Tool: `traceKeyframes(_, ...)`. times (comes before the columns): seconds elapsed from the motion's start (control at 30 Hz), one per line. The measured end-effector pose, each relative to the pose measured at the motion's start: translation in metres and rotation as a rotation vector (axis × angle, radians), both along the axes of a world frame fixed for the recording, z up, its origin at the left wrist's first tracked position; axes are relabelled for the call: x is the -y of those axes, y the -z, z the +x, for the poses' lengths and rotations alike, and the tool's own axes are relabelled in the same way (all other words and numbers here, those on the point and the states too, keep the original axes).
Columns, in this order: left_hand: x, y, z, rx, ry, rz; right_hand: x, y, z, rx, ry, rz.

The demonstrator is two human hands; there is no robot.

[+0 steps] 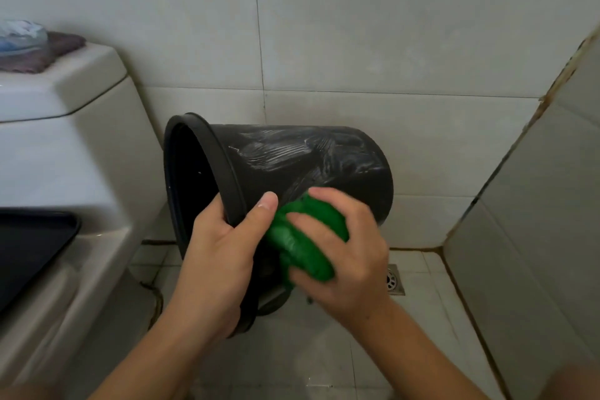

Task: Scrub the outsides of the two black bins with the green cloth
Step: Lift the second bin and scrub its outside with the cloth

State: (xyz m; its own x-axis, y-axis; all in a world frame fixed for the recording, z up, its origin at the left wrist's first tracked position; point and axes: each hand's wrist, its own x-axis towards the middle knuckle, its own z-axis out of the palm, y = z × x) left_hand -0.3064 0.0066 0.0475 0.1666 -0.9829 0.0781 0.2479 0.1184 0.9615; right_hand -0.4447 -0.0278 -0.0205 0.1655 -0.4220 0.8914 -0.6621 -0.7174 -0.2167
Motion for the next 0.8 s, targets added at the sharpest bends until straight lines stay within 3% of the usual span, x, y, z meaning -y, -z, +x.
traceKeyframes(0.17, -0.004, 0.004, -0.003, 0.05, 0.008, 0.014, 0.016, -0.011, -0.009, 0.237, 0.147, 0.229)
traceKeyframes(0.4, 0.004, 0.001, 0.003, -0.02, -0.068, 0.084, -0.021, 0.009, 0.021, -0.04, -0.137, -0.01)
traceKeyframes(0.6, 0.001, 0.007, 0.011, 0.032, -0.034, 0.164, -0.018, 0.022, 0.01, -0.208, -0.225, -0.177)
traceKeyframes(0.7, 0.0, 0.009, 0.01, 0.053, -0.012, 0.18, -0.012, 0.021, 0.007, -0.219, -0.205, -0.128)
traceKeyframes(0.8, -0.003, 0.01, 0.005, 0.062, 0.008, 0.149, 0.003, 0.002, 0.004, -0.023, -0.059, 0.096)
